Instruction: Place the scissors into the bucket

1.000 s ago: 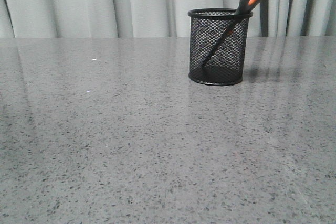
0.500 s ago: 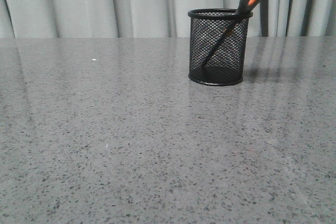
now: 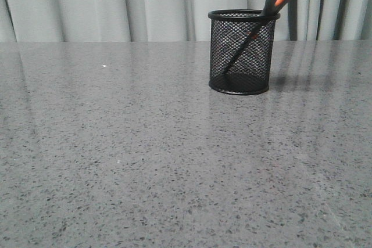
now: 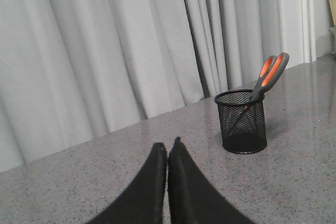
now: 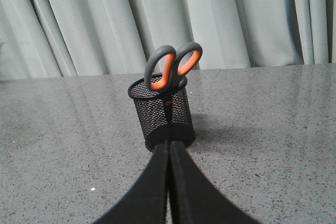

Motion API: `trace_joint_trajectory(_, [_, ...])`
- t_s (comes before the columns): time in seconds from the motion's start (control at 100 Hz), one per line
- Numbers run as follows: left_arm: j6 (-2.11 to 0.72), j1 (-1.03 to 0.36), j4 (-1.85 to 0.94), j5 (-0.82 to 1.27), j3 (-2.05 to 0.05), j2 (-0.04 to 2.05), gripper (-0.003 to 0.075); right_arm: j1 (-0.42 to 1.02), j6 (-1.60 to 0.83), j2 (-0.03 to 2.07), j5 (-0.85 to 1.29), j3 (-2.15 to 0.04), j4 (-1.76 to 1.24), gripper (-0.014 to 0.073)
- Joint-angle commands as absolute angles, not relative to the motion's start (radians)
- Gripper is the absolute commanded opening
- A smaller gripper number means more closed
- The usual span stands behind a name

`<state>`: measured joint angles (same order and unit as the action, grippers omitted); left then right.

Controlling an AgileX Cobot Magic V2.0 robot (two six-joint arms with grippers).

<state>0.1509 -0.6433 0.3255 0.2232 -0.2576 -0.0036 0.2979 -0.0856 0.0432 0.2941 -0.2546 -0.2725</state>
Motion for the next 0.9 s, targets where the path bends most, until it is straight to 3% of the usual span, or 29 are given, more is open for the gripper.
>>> trace_joint_trajectory(0.0, [0.163, -0.641, 0.319, 0.144, -0.281, -0.027, -0.0021, 0.299, -0.090, 0.052, 0.209, -0.276, -0.279, -0.0054])
trace_joint_trajectory(0.67, [0.163, -0.631, 0.303, 0.150, -0.279, -0.027, -0.0021, 0.299, -0.090, 0.052, 0.209, -0.276, -0.279, -0.0054])
trace_joint_trajectory(0.77, [0.149, -0.563, 0.218, 0.161, -0.264, -0.027, -0.0021, 0.299, -0.090, 0.052, 0.209, -0.276, -0.279, -0.0054])
trace_joint_trajectory(0.89, [0.028, -0.388, 0.066, 0.143, -0.203, -0.027, -0.0021, 0.299, -0.090, 0.052, 0.209, -0.276, -0.279, -0.0054])
